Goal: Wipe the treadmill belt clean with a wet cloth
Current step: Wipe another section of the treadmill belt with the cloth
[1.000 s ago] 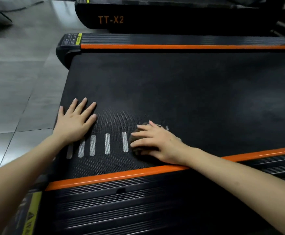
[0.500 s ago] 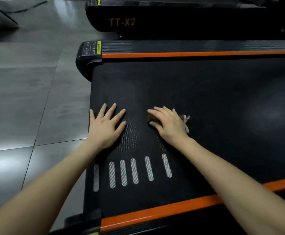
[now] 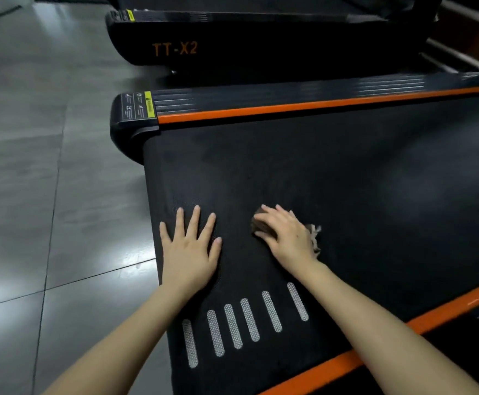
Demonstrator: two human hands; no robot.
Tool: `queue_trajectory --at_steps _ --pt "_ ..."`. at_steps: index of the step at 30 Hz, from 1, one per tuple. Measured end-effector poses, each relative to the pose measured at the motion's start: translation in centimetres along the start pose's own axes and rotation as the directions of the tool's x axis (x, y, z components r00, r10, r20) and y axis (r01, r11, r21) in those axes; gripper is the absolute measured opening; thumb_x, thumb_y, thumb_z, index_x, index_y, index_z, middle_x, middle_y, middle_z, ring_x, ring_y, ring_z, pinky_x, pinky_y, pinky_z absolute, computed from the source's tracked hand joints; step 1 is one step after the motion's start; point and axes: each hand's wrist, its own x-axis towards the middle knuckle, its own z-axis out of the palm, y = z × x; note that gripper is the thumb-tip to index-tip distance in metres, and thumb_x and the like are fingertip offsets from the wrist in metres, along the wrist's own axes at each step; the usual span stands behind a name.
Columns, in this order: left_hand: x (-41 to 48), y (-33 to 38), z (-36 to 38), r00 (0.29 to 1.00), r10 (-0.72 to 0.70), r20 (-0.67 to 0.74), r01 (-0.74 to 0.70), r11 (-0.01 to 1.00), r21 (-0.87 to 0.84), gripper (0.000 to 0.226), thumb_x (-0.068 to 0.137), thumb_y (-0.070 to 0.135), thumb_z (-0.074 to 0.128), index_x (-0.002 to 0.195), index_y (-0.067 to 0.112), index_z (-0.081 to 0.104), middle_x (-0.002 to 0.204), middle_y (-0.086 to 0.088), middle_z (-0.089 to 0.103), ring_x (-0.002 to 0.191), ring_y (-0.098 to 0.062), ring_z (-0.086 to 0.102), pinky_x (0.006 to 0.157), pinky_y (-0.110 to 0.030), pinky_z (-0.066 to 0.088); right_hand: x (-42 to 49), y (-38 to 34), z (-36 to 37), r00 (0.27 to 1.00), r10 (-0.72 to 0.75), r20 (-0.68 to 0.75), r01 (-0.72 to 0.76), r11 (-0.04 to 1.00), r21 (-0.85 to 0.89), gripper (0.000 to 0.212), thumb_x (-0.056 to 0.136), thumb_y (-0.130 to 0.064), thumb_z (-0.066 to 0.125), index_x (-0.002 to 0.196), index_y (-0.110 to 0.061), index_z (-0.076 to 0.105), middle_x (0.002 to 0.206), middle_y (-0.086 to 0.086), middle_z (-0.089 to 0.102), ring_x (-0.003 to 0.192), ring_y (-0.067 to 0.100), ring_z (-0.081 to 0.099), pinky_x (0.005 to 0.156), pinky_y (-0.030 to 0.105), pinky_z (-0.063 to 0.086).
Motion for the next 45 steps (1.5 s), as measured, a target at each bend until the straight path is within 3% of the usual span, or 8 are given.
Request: queue_trajectory --at_steps 4,8,15,23,29,38,43,45 --pt "1.1 -1.2 -0.5 0.998 -0.03 -0.058 0.026 0.998 -0.063 0.067 0.087 0.054 0.019 0.138 0.022 0.048 0.147 -0.013 0.041 0.138 -0.035 0.032 0.109 -0.055 0.023 -7.0 -0.9 -0.4 0.926 -0.37 0.079 0.37 0.929 0.016 0.036 0.083 -0.035 0.059 0.119 -0.028 0.059 0.133 0.0 0.057 0.125 0.026 0.05 0.107 0.05 0.033" --pt "3.0 -2.6 -0.7 0.991 -0.132 -0.038 0.127 0.985 -0.113 0.065 0.091 0.052 0.024 0.146 0.019 0.034 0.156 -0.015 0.02 0.144 -0.034 0.011 0.114 -0.053 0.01 -4.5 0.5 -0.4 0.817 -0.55 0.172 0.556 0.831 0.014 0.04 0.077 -0.022 0.072 0.117 -0.024 0.063 0.131 0.001 0.058 0.125 0.027 0.05 0.105 0.049 0.035" --pt "6.1 -3.5 -1.0 0.947 -0.32 0.029 0.313 0.899 -0.307 0.063 0.098 0.048 0.032 0.152 0.025 0.011 0.16 -0.009 -0.005 0.145 -0.035 -0.007 0.114 -0.051 0.012 8.4 -0.5 2.1 0.998 0.051 -0.038 -0.051 0.999 -0.005 0.032 0.089 -0.028 0.062 0.12 -0.022 0.063 0.139 0.0 0.051 0.136 0.031 0.036 0.112 0.05 0.024" --pt "5.8 -3.2 -0.9 0.94 -0.342 -0.003 0.32 0.882 -0.346 0.059 0.099 0.045 0.032 0.152 0.027 0.013 0.16 -0.005 -0.004 0.144 -0.035 0.001 0.111 -0.048 0.022 0.7 -1.0 1.6 0.778 -0.612 0.138 0.613 0.789 0.041 0.032 0.087 -0.029 0.054 0.116 -0.021 0.066 0.129 0.002 0.059 0.123 0.028 0.052 0.105 0.049 0.036" --pt "5.8 -3.2 -0.8 0.937 -0.35 0.004 0.327 0.871 -0.366 0.059 0.099 0.043 0.031 0.152 0.026 0.011 0.16 -0.002 -0.004 0.145 -0.033 0.001 0.111 -0.046 0.024 15.3 -1.5 3.7 1.0 -0.014 0.0 0.014 0.999 -0.034 0.033 0.091 -0.028 0.059 0.123 -0.021 0.06 0.142 0.0 0.047 0.136 0.032 0.035 0.111 0.049 0.026" --pt "6.0 -3.7 -0.4 0.92 -0.391 -0.002 0.338 0.798 -0.499 0.057 0.102 0.029 0.023 0.151 0.01 0.002 0.16 -0.003 -0.001 0.146 -0.027 -0.002 0.116 -0.032 0.008 8.2 -3.3 4.0 0.808 -0.572 0.139 0.577 0.817 0.006 0.036 0.085 -0.033 0.054 0.116 -0.018 0.066 0.128 0.005 0.06 0.119 0.031 0.056 0.101 0.05 0.039" --pt "6.1 -3.6 -0.4 0.922 -0.387 -0.015 0.335 0.816 -0.471 0.056 0.102 0.025 0.027 0.151 0.008 0.007 0.16 -0.005 0.002 0.145 -0.03 0.006 0.114 -0.038 0.019 19.3 -4.2 5.9 0.997 -0.065 0.039 0.067 0.997 -0.042 0.034 0.092 -0.027 0.058 0.125 -0.02 0.059 0.142 0.002 0.047 0.136 0.033 0.035 0.112 0.048 0.024" --pt "6.2 -3.8 -0.4 0.921 -0.39 -0.009 0.34 0.814 -0.47 0.056 0.101 0.025 0.027 0.151 0.009 0.006 0.16 -0.005 0.002 0.145 -0.029 0.006 0.113 -0.039 0.02 18.3 -5.3 6.5 0.997 -0.065 0.037 0.066 0.997 -0.042 0.035 0.091 -0.028 0.059 0.124 -0.019 0.059 0.141 0.004 0.048 0.134 0.034 0.038 0.111 0.047 0.024"
